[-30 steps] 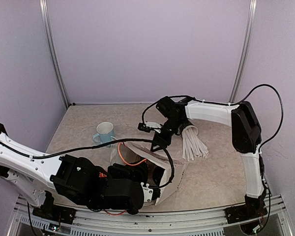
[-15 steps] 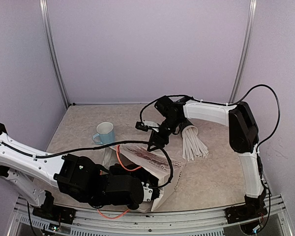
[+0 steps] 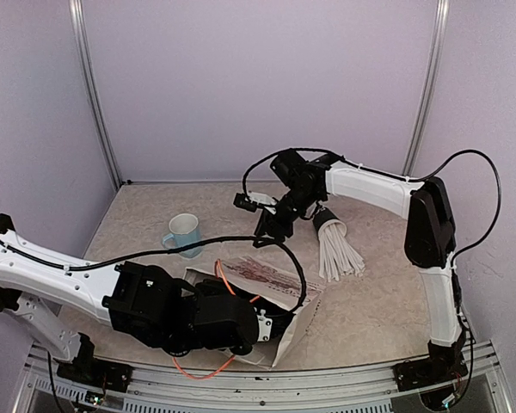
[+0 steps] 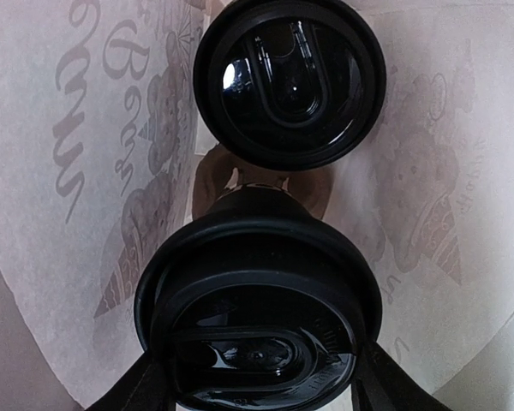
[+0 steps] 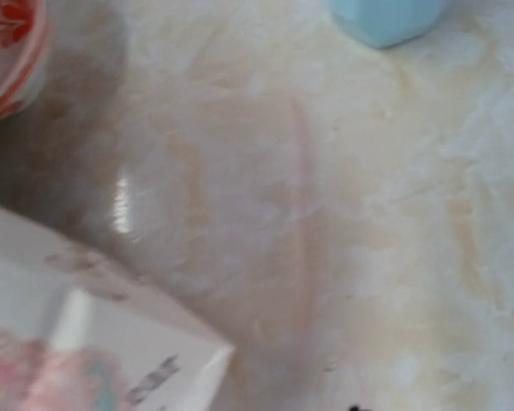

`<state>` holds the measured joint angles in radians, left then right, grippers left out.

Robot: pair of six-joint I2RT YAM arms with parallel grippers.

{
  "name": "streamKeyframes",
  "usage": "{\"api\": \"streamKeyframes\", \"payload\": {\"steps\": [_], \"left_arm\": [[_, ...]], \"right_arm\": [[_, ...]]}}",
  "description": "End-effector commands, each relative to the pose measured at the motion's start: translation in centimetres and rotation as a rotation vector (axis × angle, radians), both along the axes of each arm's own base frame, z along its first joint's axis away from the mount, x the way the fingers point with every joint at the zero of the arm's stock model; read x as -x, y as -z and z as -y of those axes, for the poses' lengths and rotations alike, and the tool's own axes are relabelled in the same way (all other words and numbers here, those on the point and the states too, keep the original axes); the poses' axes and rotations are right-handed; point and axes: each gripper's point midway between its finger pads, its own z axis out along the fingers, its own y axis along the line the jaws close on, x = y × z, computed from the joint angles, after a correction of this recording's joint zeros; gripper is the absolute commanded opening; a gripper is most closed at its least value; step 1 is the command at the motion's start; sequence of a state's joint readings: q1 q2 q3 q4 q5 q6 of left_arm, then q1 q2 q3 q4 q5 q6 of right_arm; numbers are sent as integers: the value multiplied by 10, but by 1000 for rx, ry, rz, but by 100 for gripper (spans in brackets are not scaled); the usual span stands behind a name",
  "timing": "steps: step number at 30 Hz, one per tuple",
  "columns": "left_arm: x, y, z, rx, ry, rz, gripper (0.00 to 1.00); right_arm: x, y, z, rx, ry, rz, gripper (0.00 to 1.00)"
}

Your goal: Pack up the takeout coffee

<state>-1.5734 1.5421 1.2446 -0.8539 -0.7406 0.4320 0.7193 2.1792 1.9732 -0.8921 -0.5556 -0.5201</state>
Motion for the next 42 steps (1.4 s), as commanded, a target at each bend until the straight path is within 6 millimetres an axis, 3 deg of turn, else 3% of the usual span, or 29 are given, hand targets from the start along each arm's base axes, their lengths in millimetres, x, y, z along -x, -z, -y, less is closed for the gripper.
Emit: {"api": "streamKeyframes", "payload": {"steps": [1, 5, 13, 20, 24, 33, 42], "left_arm": [[-6, 0, -2, 3, -7, 15, 54], [-5, 3, -3, -2, 6, 5, 54], [-6, 2, 2, 3, 13, 6, 54], [-10, 6, 5, 6, 17, 14, 54], [-11, 12, 3, -9, 23, 3, 54], [-2, 26, 2, -29, 30, -83, 53], [6, 14, 8, 1, 8, -123, 53]], "right_arm": [[-15, 47, 4, 83, 46, -44, 45], [-17, 61, 1, 94, 46, -68, 44], [-10, 73, -3, 85, 17, -119, 44], [41, 70, -12, 34, -153, -253, 42], [60, 75, -16, 36, -207, -288, 42], [61, 83, -19, 46, -194, -311, 42], [60, 86, -19, 56, -177, -311, 42]]}}
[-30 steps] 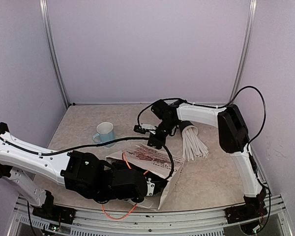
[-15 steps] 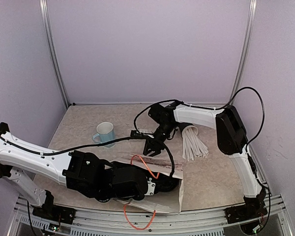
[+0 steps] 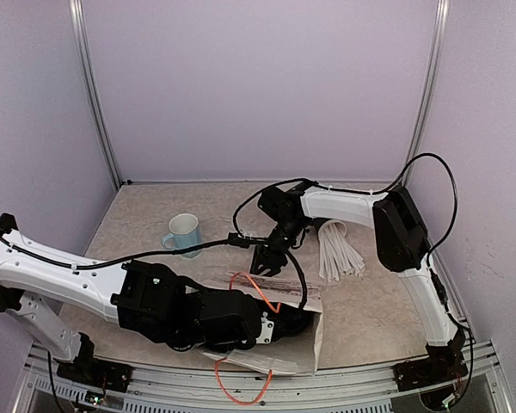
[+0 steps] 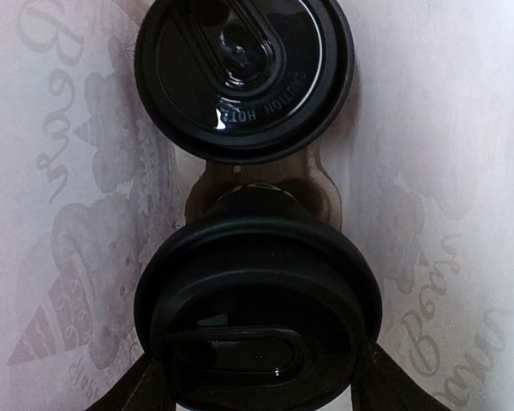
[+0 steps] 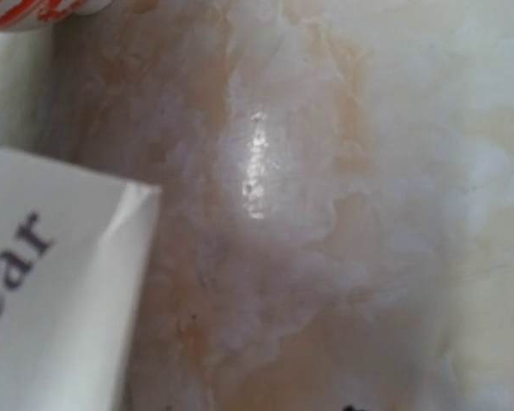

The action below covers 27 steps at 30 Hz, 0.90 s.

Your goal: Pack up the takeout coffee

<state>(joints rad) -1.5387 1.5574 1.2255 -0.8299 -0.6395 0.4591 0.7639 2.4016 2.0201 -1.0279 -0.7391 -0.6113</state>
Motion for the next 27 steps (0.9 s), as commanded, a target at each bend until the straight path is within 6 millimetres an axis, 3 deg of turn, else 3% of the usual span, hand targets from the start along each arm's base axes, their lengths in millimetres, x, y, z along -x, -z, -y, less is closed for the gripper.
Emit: {"api": "streamKeyframes", "payload": {"steps": [1, 15, 22, 27], "left_arm": [[5, -5, 6, 24, -22, -38, 52], [-11, 10, -1, -32, -81, -27, 51], [-11, -10, 3, 3, -105, -15, 49], [-9, -7, -5, -8, -115, -17, 49]], "right_arm": [[5, 1, -5, -5, -6, -22, 42], [22, 4, -6, -13, -39, -67, 42], [24, 6, -6, -11, -42, -75, 42], [24, 9, -7, -10, -43, -79, 42]]}}
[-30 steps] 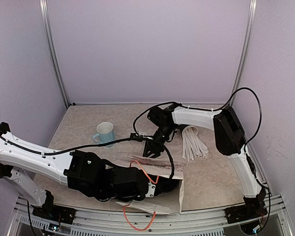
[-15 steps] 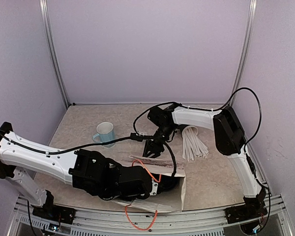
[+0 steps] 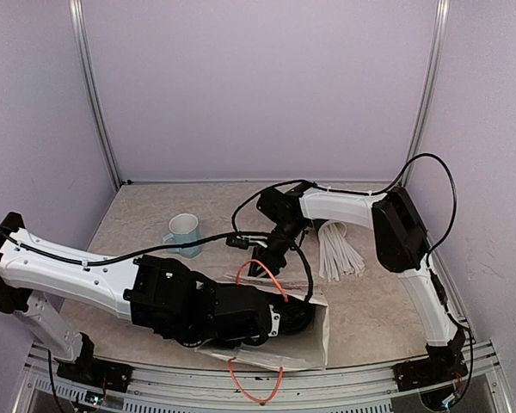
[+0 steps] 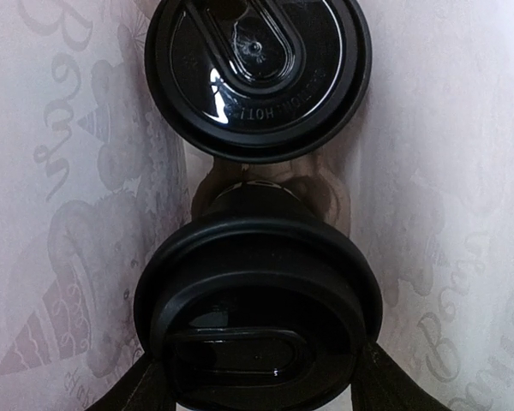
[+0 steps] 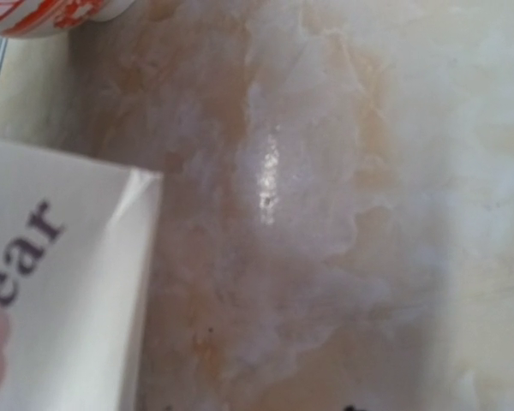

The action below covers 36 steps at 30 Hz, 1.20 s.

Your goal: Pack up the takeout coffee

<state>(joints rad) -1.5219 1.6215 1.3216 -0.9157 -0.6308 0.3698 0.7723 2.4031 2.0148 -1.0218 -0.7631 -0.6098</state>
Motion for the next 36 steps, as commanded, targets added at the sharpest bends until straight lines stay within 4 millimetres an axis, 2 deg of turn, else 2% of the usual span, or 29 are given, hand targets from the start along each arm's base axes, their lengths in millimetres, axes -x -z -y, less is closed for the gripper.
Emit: {"api": "streamKeyframes", "payload": {"steps": [1, 6, 14, 20, 24, 28, 33, 36], "left_arm": [[-5, -2, -13, -22, -38, 20, 49], [-8, 11, -21, -73, -44, 20, 49], [-9, 17, -12, -56, -53, -40, 50], [13, 16, -5, -6, -86, -211, 50], [33, 29, -5, -21, -134, -350, 50], [50, 33, -2, -18, -175, -470, 50], [67, 38, 1, -27, -246, -585, 50], [66, 35, 5, -18, -283, -606, 51]], "right_arm": [[18, 10, -3, 5, -32, -61, 42], [18, 11, -2, 9, -34, -64, 42], [24, 7, -4, -4, -39, -93, 43], [42, -1, -6, -21, -59, -160, 43], [48, -6, -6, -12, -75, -146, 44], [25, -22, 3, -6, -37, -72, 47], [-32, -58, 31, -26, 78, 36, 50], [-58, -81, 50, -59, 140, 84, 50]]}}
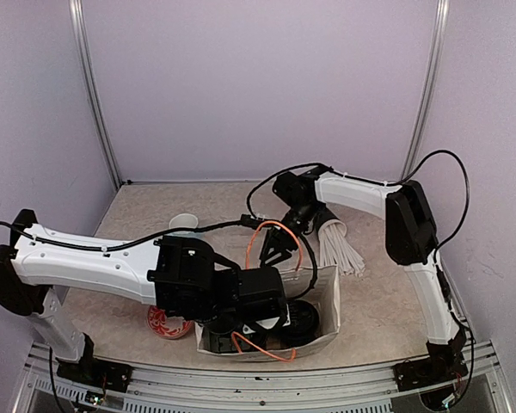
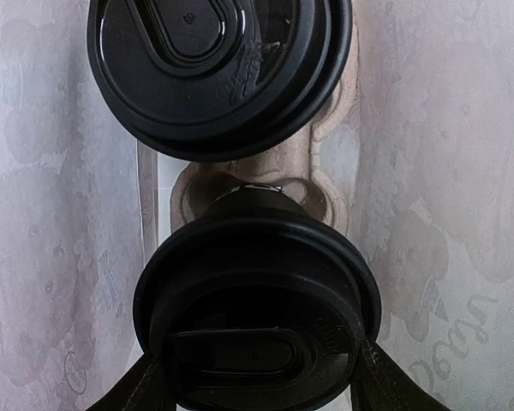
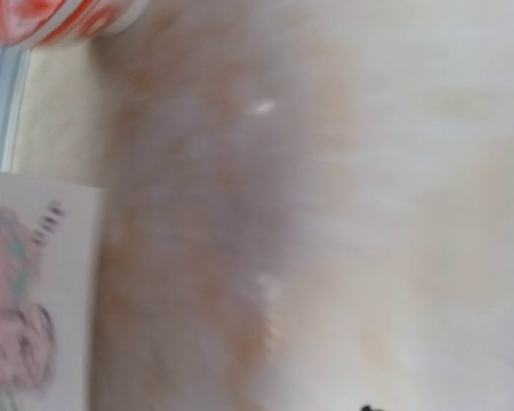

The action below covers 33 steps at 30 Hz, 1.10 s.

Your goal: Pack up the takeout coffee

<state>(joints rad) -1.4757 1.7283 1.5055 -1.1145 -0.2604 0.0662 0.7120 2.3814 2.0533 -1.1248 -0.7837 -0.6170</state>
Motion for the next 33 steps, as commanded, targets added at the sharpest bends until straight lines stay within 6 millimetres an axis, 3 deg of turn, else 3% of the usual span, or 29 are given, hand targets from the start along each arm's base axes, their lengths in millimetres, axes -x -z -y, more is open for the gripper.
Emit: {"api": "streamKeyframes", "payload": {"steps": [1, 6, 12, 19, 23, 30, 33], "left_arm": [[25, 17, -3, -59, -76, -189, 51], [11, 23, -2, -73, -153, -219, 53], [-13, 34, 2, -77, -255, -196, 52], [-8, 58, 4, -114, -255, -239, 49], [-19, 41, 3, -87, -283, -194, 52], [-39, -5, 4, 16, -329, -81, 81], [-48, -25, 7, 70, -341, -44, 87]], "right_arm": [[-47, -67, 32, -75, 103, 136, 51], [-45, -93, 51, -117, 121, 163, 51], [-31, -88, 63, -122, 118, 160, 51], [-27, -89, 65, -125, 111, 143, 51], [-26, -97, 67, -131, 114, 157, 51], [-27, -106, 68, -125, 128, 173, 52], [-28, -108, 70, -118, 134, 177, 52]]}}
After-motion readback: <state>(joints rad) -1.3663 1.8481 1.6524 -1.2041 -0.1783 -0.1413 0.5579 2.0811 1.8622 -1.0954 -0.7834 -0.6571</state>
